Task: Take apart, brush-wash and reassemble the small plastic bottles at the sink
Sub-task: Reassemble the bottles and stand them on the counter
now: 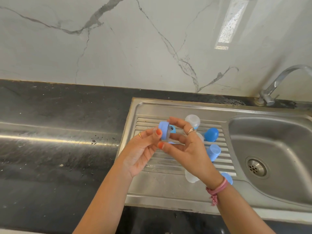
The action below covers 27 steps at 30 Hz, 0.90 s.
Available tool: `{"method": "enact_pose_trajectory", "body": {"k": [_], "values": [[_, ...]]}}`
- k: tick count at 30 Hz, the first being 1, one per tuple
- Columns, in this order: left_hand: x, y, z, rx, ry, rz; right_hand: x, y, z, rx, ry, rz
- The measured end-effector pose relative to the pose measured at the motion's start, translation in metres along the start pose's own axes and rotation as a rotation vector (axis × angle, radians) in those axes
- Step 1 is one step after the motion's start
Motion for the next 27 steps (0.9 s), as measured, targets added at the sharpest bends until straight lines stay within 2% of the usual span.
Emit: {"method": "enact_pose_trajectory", "body": {"k": [4,9,13,19,27], "values": [[0.000,-0.004,0.006,0.037,0.024,-0.113,0.004,0.006,-0.006,0.018,-0.199,-0.052],[-0.006,-0.005,0.005,0.040,0.052,-0.074,0.007,0.012,-0.013,0.048,-0.128,0.057],[-0.005,-0.003,0.008,-0.024,0.208,0.138,0.010,0.014,-0.007,0.008,-0.055,0.074],[-0.001,-0.009,0.027,-0.319,0.667,0.594,0.018,0.015,0.007,-0.068,0.075,0.067],[-0.011,-0.013,0.028,-0.369,0.874,0.992,0.031,0.012,0.017,-0.036,0.185,0.023]]}}
Point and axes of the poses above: each hand's wrist, its own y-axis towards the middle knuckle, its own z-axis out of the palm, x = y × z, the point moved 1 cm from there along y, towards the middle knuckle, and after that the axes turned 9 degrees about z, right-handed, at the moved point
